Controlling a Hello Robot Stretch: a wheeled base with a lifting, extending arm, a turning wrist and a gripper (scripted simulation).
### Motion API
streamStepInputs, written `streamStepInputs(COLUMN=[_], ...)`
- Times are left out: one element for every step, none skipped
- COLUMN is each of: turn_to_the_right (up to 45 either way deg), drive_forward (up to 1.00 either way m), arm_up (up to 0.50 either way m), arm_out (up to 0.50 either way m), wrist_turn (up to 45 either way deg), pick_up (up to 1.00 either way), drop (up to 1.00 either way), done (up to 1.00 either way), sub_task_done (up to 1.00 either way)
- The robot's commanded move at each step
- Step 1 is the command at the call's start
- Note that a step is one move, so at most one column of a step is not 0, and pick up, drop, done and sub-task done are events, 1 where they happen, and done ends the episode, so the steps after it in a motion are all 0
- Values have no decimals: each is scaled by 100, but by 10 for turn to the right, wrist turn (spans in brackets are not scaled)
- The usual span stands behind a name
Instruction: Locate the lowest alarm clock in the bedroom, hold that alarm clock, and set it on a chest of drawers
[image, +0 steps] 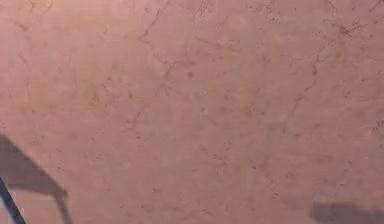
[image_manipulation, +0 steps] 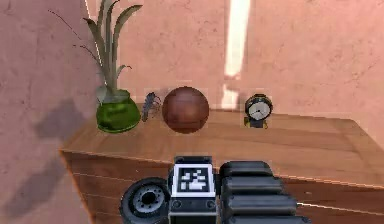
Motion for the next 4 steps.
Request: streamStepInputs(turn_to_the_right=[-450,-450,-180,450], drive_forward=[0,0,0,0], arm_up=[0,0,0,0], arm_out=[0,0,0,0], wrist_turn=[0,0,0,0], pick_up=[0,0,0,0], drop=[0,0,0,0], done=[0,0,0,0], sub_task_done=[0,0,0,0])
